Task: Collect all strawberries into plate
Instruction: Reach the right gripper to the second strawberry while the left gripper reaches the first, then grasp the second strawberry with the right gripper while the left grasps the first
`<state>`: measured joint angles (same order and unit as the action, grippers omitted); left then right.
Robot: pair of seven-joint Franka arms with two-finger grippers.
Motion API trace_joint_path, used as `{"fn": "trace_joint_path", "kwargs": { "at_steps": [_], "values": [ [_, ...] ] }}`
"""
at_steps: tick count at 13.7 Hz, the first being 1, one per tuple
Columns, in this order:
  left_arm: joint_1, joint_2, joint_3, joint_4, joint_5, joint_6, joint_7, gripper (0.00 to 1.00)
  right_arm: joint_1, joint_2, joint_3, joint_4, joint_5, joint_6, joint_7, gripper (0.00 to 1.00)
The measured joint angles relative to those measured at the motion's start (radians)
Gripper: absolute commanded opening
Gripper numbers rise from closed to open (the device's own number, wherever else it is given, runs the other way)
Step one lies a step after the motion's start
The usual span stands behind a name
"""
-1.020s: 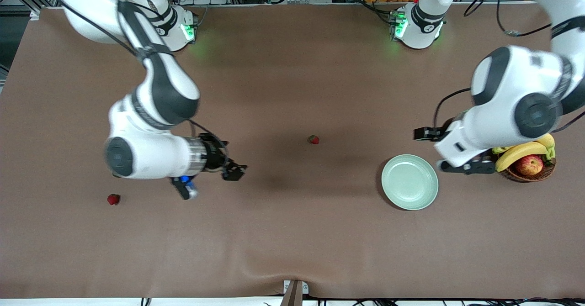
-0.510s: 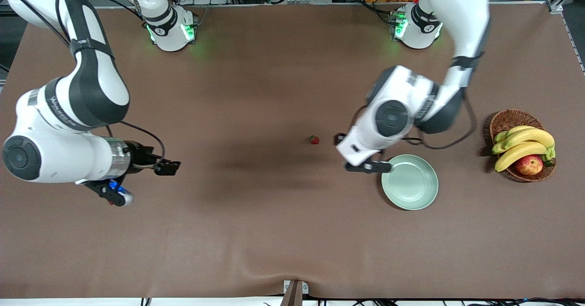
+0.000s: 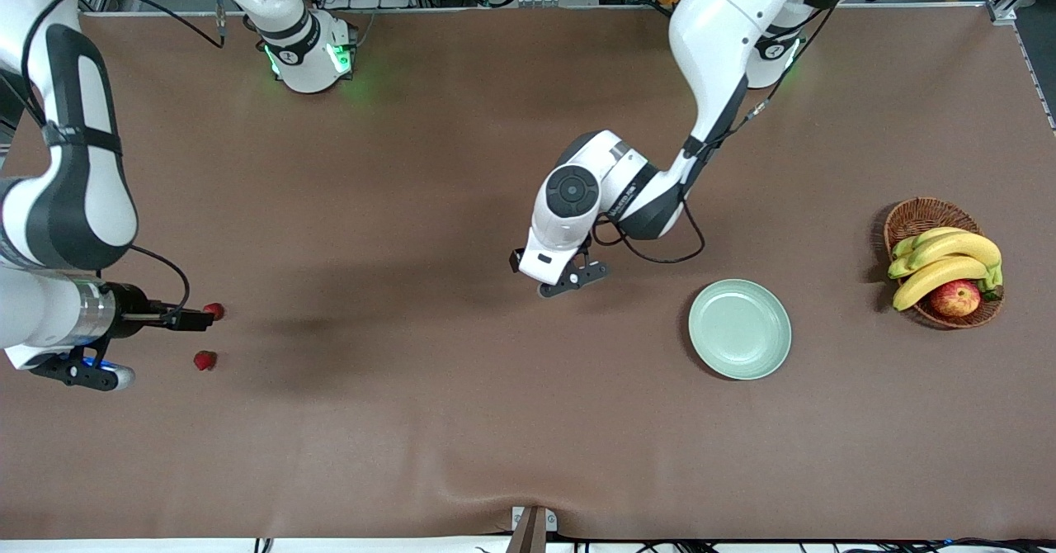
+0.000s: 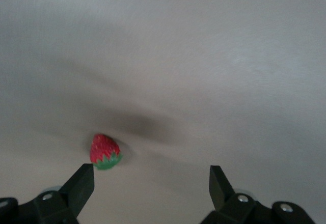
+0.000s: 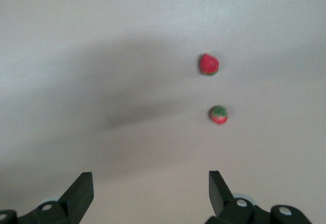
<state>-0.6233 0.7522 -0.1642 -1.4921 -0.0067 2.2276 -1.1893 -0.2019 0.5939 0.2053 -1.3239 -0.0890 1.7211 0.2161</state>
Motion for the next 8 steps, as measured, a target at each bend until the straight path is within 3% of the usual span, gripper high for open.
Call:
{"fn": "trace_joint_path", "kwargs": {
  "at_steps": [5,8],
  "values": [
    [0.001,0.003,0.011,-0.04,0.055,0.01,-0.199,1.0,-0.066,0.018,-0.003,-0.252,-0.025,0.354,-0.269,1.0],
    [0.0,0.003,0.012,-0.078,0.059,0.074,-0.308,1.0,-0.124,0.033,-0.003,-0.342,-0.041,0.436,-0.346,1.0]
  ]
}}
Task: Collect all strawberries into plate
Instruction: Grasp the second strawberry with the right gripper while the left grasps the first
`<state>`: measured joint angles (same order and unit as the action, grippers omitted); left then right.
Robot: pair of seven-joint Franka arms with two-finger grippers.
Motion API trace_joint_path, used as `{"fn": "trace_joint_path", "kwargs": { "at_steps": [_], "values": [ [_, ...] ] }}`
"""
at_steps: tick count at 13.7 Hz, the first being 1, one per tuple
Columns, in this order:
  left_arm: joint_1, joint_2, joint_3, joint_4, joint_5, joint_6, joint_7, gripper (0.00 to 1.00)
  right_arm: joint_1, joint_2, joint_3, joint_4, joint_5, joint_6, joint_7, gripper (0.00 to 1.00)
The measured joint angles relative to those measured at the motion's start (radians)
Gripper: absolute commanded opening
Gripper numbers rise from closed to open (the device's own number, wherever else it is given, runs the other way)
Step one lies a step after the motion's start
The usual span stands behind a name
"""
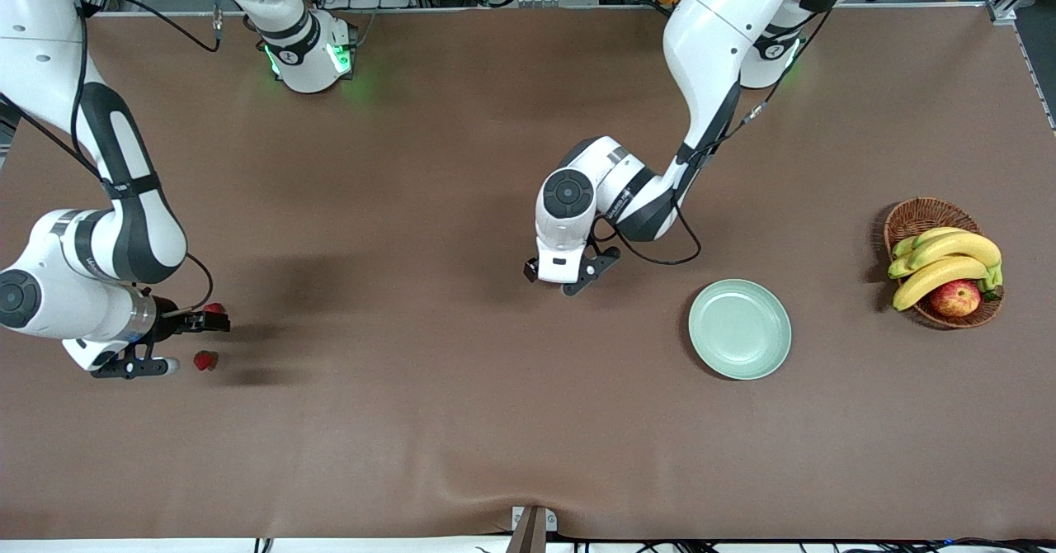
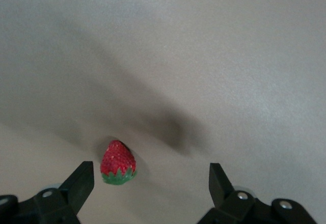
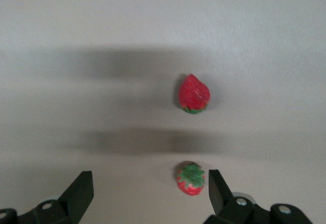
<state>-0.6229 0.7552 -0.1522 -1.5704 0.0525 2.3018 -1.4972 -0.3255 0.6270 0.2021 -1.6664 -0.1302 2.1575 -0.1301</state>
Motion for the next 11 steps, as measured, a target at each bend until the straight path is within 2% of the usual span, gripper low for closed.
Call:
{"fn": "trace_joint_path", "kwargs": {
  "at_steps": [2,5,6,7,8,9,10,11],
  "values": [
    [-0.001,-0.001,0.0,-0.015,0.0,0.014,-0.041,1.0,-0.002,0.009,0.001,-0.008,-0.038,0.001,0.0,1.0],
    [-0.001,-0.019,0.001,-0.049,0.0,0.015,-0.056,1.0,-0.012,0.036,0.0,-0.014,-0.052,0.0,-0.025,0.9],
    [0.0,-0.026,0.002,-0.064,0.0,0.015,-0.057,1.0,-0.02,0.042,0.0,-0.015,-0.053,0.0,-0.044,0.85],
    [0.001,-0.032,0.003,-0.075,0.0,0.016,-0.057,0.97,-0.03,0.046,0.0,-0.015,-0.053,0.001,-0.059,0.7],
    [0.001,-0.035,0.004,-0.081,0.0,0.017,-0.057,0.7,-0.038,0.05,0.0,-0.015,-0.053,0.001,-0.068,0.55],
    [0.002,-0.037,0.004,-0.085,0.0,0.017,-0.057,0.53,-0.043,0.053,0.0,-0.015,-0.053,0.001,-0.074,0.49],
    [0.004,-0.039,0.005,-0.087,0.0,0.017,-0.057,0.44,-0.045,0.056,0.0,-0.015,-0.053,0.001,-0.075,0.45],
    [0.005,-0.04,0.005,-0.089,0.0,0.017,-0.057,0.43,-0.045,0.061,0.0,-0.016,-0.053,0.001,-0.076,0.37]
  ]
}}
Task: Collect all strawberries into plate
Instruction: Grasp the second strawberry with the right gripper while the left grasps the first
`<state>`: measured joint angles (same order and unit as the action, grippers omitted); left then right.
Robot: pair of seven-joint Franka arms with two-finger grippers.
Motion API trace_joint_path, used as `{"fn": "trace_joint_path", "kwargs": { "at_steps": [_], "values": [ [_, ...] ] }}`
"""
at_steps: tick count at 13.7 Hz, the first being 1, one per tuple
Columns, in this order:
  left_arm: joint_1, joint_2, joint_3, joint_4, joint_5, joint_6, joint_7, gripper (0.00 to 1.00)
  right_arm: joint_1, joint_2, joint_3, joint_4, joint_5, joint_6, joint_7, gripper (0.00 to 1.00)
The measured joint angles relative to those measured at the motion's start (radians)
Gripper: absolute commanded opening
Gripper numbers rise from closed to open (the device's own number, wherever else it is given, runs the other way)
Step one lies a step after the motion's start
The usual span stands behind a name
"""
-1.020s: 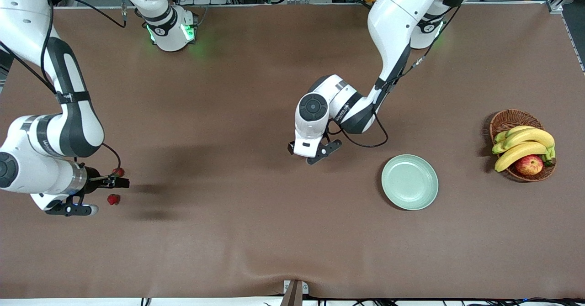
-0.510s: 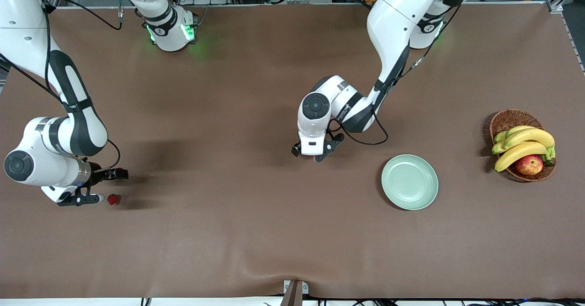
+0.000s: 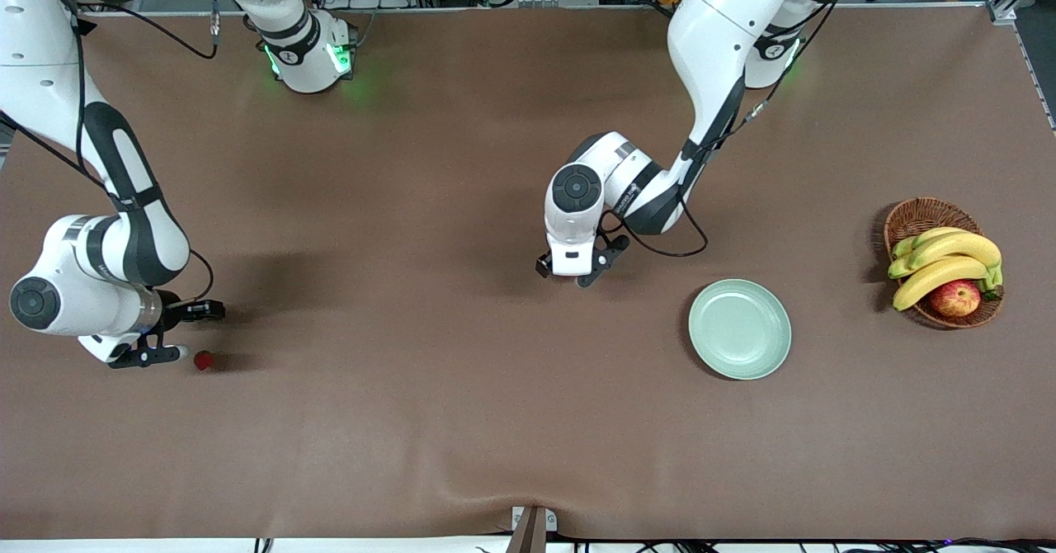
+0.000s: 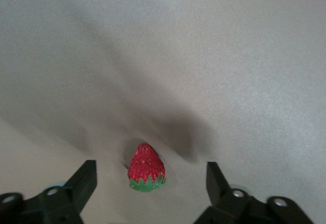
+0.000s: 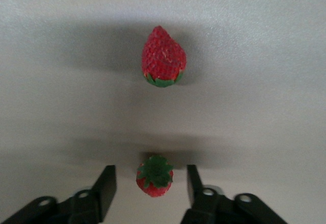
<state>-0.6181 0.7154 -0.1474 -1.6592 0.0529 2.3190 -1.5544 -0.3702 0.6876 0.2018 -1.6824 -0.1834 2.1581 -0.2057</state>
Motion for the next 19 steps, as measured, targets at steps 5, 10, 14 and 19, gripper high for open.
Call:
{"fn": "trace_joint_path", "kwargs": {
  "at_steps": [5,10,14,19],
  "values": [
    [0.001,-0.001,0.0,-0.003,0.0,0.001,0.0,0.42,0.0,0.009,0.0,-0.001,-0.001,0.0,-0.001,0.17],
    [0.001,-0.001,0.0,-0.005,0.0,0.002,0.0,0.15,0.0,0.008,0.004,0.008,-0.001,-0.045,-0.006,0.05],
    [0.001,-0.004,0.0,-0.005,0.0,0.003,0.0,0.0,0.002,0.002,0.026,0.083,0.038,-0.183,0.017,0.04],
    [0.018,-0.035,0.004,-0.002,0.0,0.008,-0.001,0.0,0.077,-0.01,0.041,0.24,0.12,-0.48,0.191,0.04]
  ]
}}
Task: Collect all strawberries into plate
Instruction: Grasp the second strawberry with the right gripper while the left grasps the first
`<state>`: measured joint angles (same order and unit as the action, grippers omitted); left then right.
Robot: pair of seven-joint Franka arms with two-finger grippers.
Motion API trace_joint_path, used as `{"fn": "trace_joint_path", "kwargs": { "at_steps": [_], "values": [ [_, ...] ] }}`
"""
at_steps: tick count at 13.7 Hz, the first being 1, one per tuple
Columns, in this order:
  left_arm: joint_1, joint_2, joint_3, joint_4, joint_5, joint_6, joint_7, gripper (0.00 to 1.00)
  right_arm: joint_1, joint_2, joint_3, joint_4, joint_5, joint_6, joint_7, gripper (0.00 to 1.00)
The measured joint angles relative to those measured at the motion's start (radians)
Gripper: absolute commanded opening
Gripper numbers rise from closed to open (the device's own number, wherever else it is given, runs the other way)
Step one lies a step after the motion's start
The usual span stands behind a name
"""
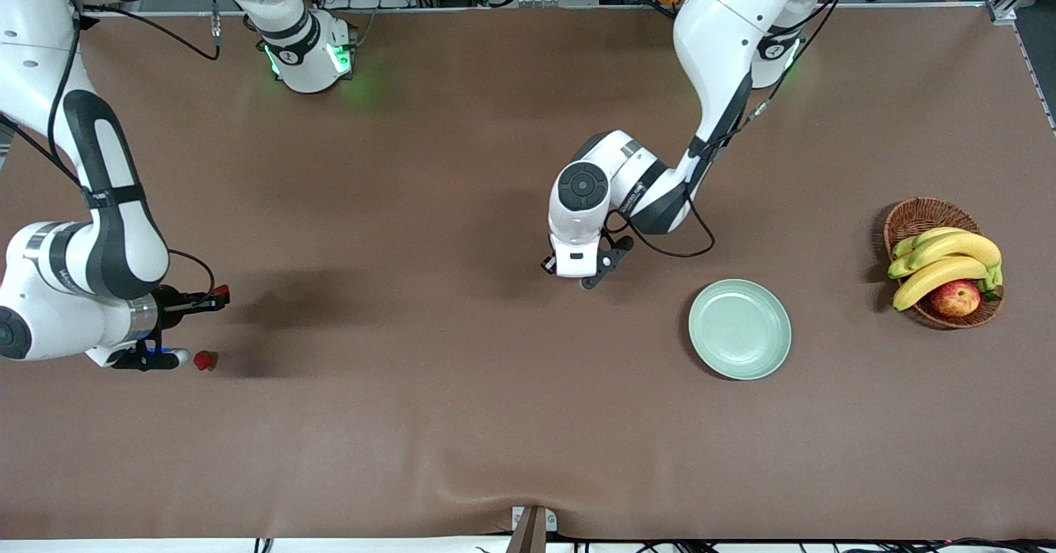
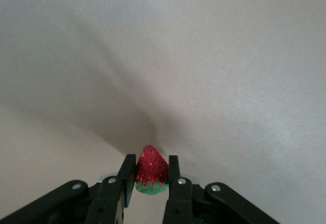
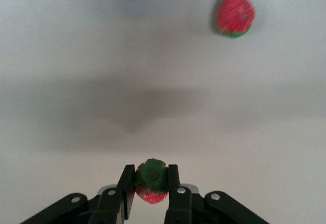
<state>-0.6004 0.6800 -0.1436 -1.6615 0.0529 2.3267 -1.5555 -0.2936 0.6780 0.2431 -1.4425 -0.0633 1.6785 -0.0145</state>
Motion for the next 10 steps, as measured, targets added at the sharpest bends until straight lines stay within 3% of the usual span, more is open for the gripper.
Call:
{"fn": "trace_joint_path", "kwargs": {
  "at_steps": [3,6,10],
  "values": [
    [0.079,-0.058,0.017,0.002,0.003,-0.023,-0.019,0.0,0.03,-0.028,0.0,0.042,0.079,-0.109,0.077,0.03],
    [0.287,-0.109,0.023,-0.002,0.092,-0.059,-0.02,0.0,0.053,-0.086,0.003,0.051,0.159,-0.189,0.231,0.03],
    [0.517,-0.101,0.016,-0.02,0.207,-0.04,0.067,0.0,0.135,-0.149,0.006,0.051,0.296,-0.245,0.522,0.03]
  ]
}}
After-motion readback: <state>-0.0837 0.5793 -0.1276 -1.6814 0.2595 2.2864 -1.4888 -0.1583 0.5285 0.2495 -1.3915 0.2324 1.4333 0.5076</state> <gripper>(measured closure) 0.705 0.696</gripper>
